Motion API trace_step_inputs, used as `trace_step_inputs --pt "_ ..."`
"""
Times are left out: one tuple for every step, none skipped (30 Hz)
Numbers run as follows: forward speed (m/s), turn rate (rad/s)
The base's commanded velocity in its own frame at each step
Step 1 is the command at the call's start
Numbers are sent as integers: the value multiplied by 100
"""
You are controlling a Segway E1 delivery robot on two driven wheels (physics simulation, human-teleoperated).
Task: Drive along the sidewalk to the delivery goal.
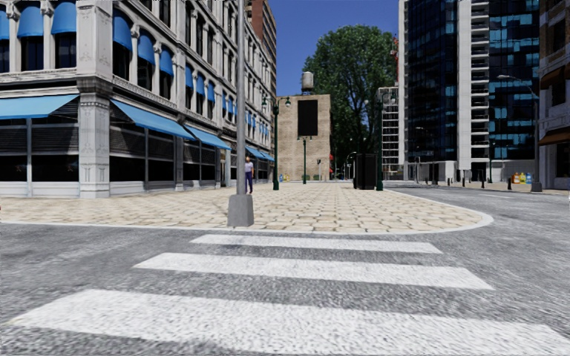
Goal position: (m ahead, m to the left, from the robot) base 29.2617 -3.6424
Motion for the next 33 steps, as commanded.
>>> trace_step_inputs --pt "195 -27" --pt "195 -27" --pt "195 -27" --pt "195 -27" --pt "195 -27" --pt "195 -27" --pt "195 -27" --pt "195 -27" --pt "195 -27" --pt "195 -27" --pt "195 -27" --pt "195 -27" --pt "195 -27" --pt "195 -27" --pt "195 -27" --pt "195 -27" --pt "195 -27" --pt "195 -27" --pt "195 -27" --pt "195 -27" --pt "195 -27" --pt "195 -27" --pt "195 -27" --pt "195 -27" --pt "195 -27" --pt "195 -27" --pt "195 -27" --pt "195 -27" --pt "195 -27" --pt "195 -26" --pt "195 -26" --pt "195 -26" --pt "195 -26"
